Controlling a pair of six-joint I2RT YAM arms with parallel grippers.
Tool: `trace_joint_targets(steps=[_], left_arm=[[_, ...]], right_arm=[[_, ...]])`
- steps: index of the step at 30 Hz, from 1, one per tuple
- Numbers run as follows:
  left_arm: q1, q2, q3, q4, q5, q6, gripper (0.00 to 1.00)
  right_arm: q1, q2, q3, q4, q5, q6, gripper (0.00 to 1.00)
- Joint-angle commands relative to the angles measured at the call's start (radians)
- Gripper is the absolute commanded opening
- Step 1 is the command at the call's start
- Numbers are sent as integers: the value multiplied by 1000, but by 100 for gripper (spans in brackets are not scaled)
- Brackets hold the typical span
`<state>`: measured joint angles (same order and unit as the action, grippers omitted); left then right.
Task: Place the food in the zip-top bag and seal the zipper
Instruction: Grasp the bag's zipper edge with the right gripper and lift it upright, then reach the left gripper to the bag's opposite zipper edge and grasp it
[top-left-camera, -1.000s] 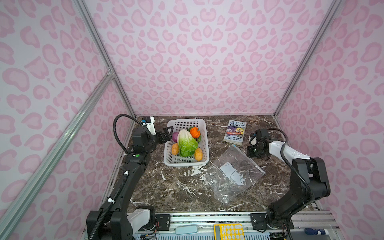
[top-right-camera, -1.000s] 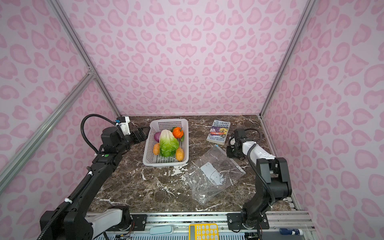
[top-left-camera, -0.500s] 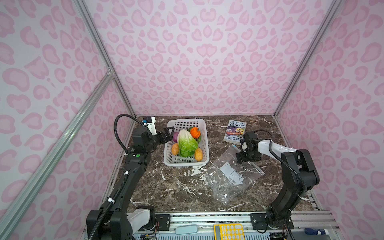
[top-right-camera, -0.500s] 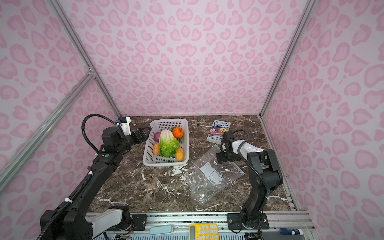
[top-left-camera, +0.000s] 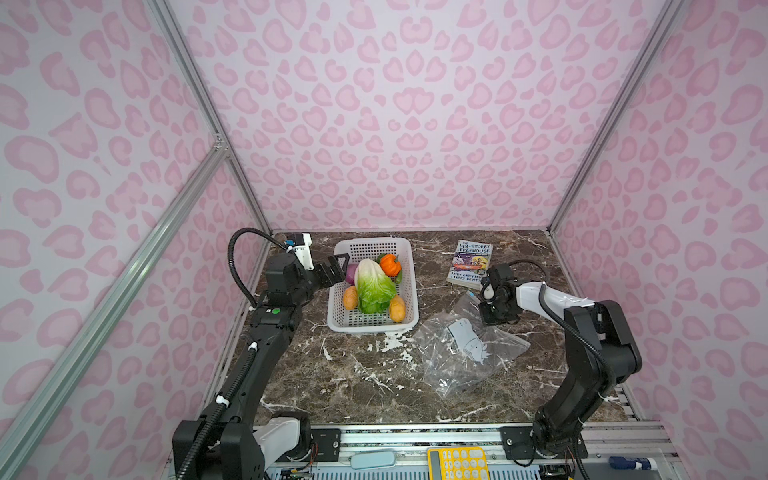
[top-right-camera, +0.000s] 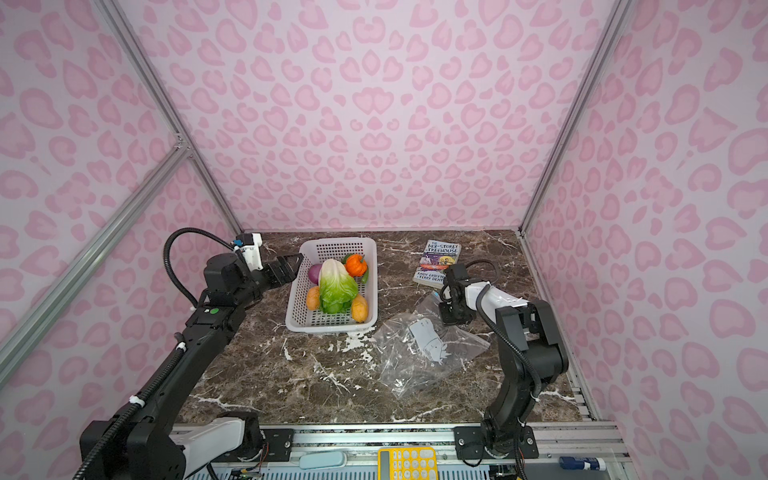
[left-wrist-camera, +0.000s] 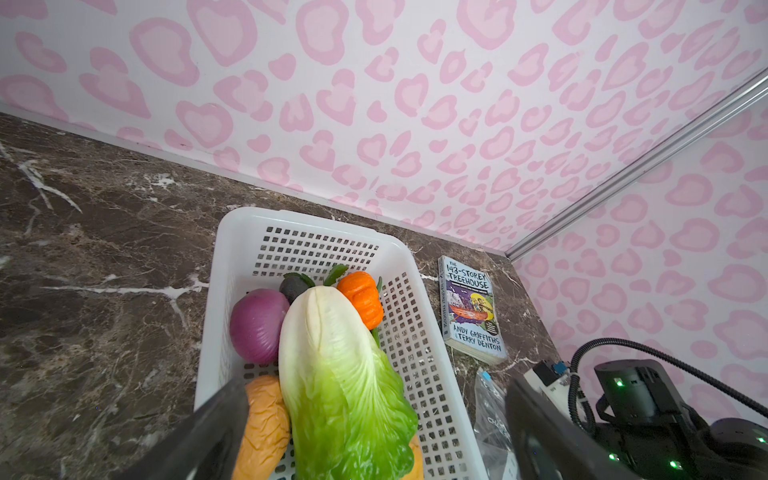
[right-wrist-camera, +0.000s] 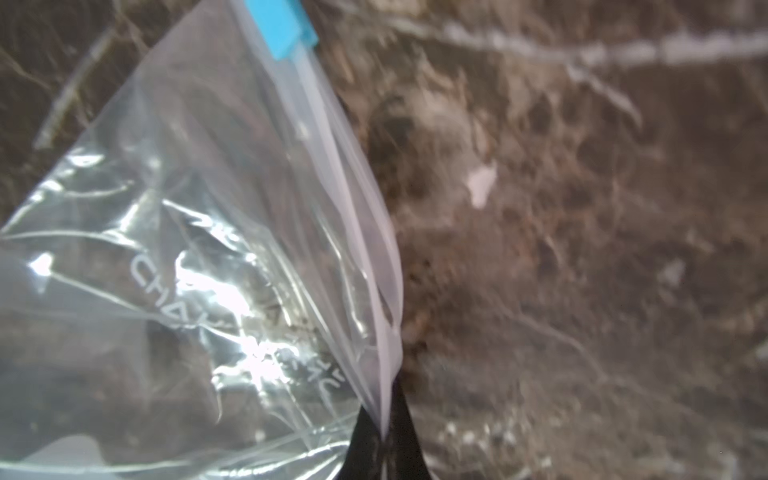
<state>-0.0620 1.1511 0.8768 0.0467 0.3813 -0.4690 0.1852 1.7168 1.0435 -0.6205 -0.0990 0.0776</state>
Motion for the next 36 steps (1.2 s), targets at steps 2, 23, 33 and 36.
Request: trace_joint_targets(steps=[2,23,33,36], left_arm=[[-7,-4,8,5,32,-2,98],[-477,47,167,-31,96,73,99],[-776,302,272,21,-42,127,100],[-797,383,310,28,-81,135,100]], right_arm=[[-46,-122,12,-41,-84,74,0],[-91,-562,152,-31,76,399,0],[138,-489,66,181,-7,605,0],[168,-484,55,206,-8,626,0]])
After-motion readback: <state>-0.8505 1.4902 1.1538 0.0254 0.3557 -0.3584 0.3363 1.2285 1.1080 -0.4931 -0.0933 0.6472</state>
